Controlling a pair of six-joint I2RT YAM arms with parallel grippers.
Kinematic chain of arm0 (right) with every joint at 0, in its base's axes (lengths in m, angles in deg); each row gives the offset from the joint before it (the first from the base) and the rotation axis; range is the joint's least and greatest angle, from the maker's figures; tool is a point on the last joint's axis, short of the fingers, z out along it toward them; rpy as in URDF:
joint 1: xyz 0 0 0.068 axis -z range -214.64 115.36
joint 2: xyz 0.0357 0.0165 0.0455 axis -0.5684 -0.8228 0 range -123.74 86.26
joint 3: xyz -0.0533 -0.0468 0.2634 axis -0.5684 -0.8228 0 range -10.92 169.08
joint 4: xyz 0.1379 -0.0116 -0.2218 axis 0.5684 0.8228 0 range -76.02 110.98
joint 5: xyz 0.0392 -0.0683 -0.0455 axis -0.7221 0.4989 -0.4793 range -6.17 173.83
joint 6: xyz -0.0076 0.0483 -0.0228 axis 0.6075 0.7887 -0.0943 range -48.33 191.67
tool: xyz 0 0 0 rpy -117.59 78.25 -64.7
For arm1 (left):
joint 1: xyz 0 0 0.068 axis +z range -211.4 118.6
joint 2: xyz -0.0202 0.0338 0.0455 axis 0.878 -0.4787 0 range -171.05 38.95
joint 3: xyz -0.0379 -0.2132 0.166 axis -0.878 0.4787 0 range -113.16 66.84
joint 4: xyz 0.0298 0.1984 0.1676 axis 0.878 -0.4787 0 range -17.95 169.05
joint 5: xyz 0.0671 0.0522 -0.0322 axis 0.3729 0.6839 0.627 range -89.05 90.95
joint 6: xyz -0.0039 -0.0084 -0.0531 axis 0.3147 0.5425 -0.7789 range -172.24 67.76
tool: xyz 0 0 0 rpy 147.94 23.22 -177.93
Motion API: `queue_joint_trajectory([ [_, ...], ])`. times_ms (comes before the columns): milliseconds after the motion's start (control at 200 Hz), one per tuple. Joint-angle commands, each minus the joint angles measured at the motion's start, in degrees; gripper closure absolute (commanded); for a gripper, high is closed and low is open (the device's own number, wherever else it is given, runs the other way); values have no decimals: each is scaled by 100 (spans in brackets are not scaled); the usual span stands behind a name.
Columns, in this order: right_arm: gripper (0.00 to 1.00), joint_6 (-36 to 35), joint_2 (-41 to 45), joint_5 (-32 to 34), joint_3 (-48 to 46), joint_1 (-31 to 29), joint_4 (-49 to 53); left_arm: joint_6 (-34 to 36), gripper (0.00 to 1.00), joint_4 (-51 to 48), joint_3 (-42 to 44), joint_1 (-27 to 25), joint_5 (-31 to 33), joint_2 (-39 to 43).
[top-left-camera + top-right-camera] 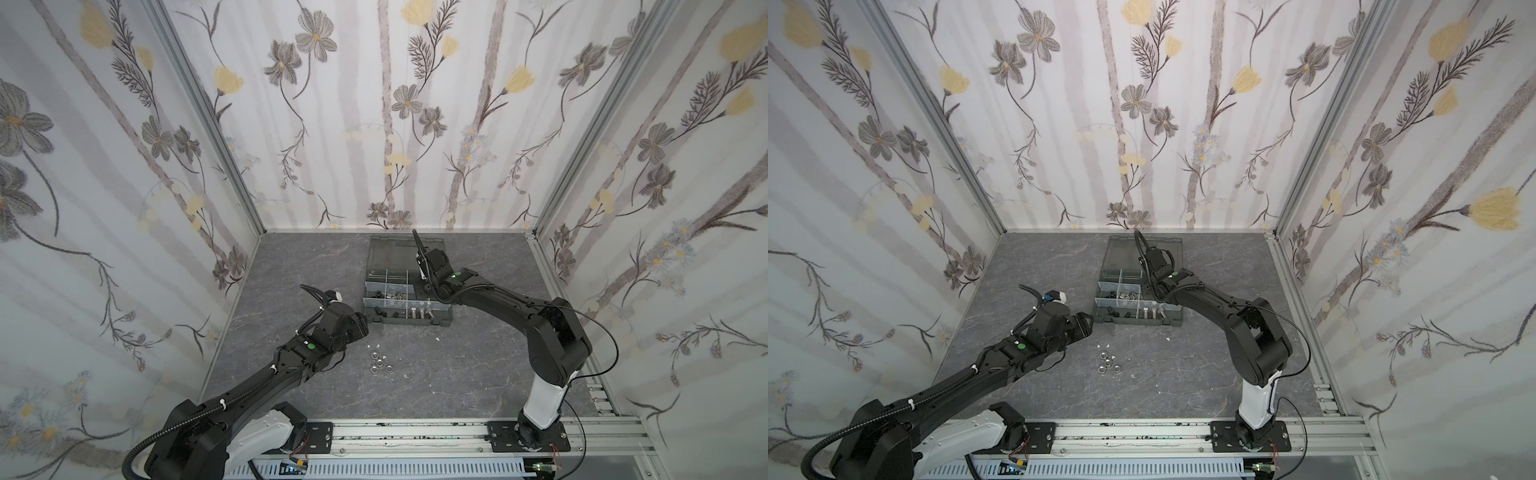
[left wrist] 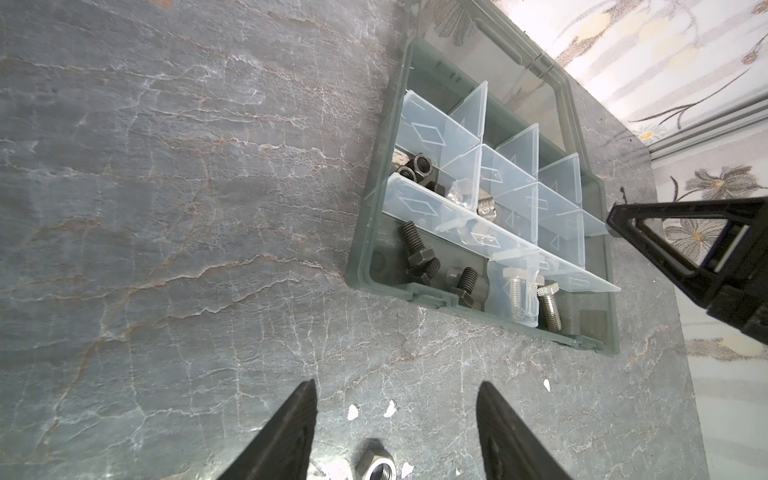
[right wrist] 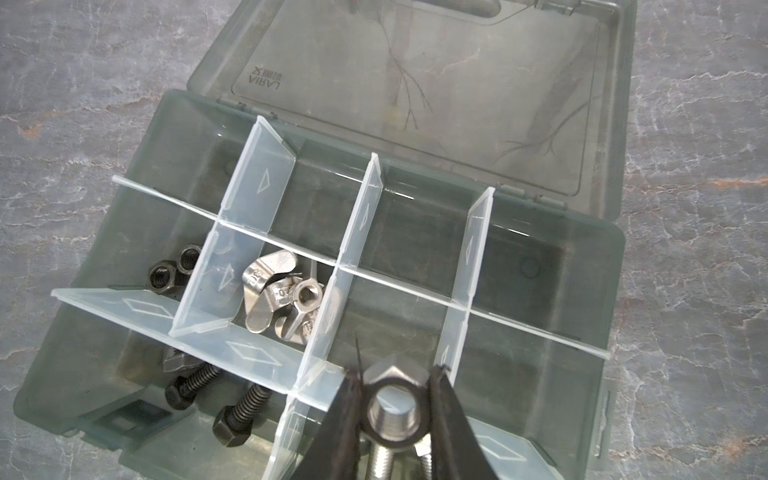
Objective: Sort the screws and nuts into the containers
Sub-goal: 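Lower the hex nut into the compartment and open the right gripper, then withdraw the right gripper from the box while the left gripper reaches toward the hex nuts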
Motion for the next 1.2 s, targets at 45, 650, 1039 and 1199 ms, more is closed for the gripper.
queue_joint_trajectory([
  [45,69,-67,-79,-98,60,4,-133,-40,37,153,4,-2,-36,-46],
  [650,58,161,1030,-367,-660,7,-366,25,38,199,127,-24,-165,-46],
  [1039,56,539,2952,-508,-2491,11,-816,-29,44,171,136,-403,-64,-390],
  [1199,56,640,3535,-399,-2999,5,-583,-10,45,-66,-41,-667,115,-748],
])
